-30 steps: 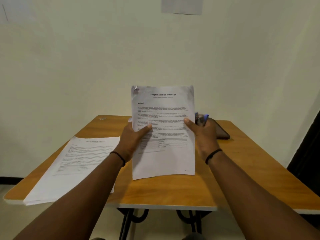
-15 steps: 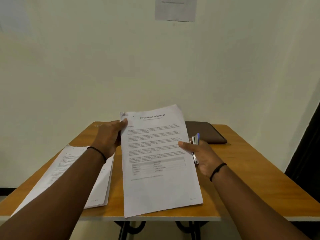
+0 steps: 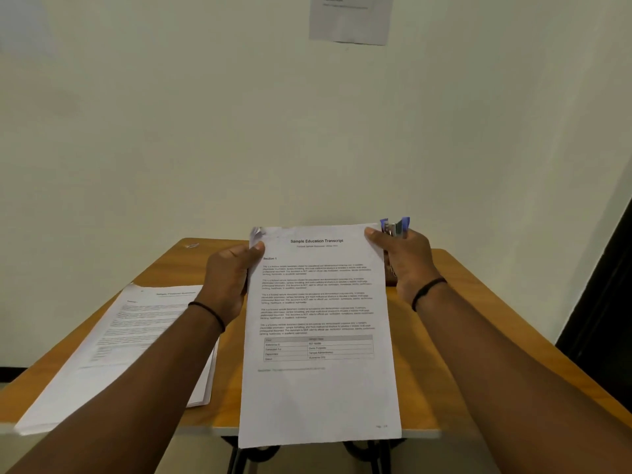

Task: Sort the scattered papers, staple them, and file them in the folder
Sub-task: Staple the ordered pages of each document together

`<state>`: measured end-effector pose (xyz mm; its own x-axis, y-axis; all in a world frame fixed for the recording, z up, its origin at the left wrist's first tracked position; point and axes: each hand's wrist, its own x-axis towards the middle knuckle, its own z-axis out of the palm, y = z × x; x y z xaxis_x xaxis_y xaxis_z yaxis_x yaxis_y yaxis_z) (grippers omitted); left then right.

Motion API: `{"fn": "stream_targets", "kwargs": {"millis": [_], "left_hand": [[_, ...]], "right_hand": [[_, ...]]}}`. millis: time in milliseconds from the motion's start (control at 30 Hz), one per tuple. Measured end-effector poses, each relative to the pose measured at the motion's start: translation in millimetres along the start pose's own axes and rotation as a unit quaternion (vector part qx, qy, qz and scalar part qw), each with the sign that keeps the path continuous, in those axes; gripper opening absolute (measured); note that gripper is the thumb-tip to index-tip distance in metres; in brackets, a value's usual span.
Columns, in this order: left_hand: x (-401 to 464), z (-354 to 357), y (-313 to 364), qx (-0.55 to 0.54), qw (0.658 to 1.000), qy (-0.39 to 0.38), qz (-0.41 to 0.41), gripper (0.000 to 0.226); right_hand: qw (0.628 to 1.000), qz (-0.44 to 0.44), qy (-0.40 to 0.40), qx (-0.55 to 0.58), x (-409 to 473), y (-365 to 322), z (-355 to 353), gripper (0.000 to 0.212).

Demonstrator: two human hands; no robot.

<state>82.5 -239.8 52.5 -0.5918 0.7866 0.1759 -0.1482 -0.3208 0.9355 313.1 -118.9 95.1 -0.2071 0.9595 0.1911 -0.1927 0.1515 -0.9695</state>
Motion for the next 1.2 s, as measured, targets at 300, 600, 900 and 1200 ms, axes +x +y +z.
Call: {"fn": "stream_targets", "kwargs": {"millis": [300, 600, 900, 1200], "left_hand": [[-1, -16, 12, -0.003, 1.000, -0.028, -0.006, 0.018], [0, -23, -2, 0.029, 0.997, 0.026, -0.073, 0.009], [19, 28, -38, 0.433, 0.882, -0.158, 0.104, 0.025], [31, 41, -70, 0.314, 0.915, -0.254, -0.004, 0.021]], "right_hand": [[0.996, 0.059, -0.050, 0.037, -5, 8, 1, 0.025], [0.993, 0.087, -0.080, -0.004, -6, 17, 2, 0.042], [0.982, 0.141, -0.115, -0.058, -10, 61, 5, 0.015], [0.972, 0.078, -0.145, -0.170, -5, 85, 5, 0.027]]}}
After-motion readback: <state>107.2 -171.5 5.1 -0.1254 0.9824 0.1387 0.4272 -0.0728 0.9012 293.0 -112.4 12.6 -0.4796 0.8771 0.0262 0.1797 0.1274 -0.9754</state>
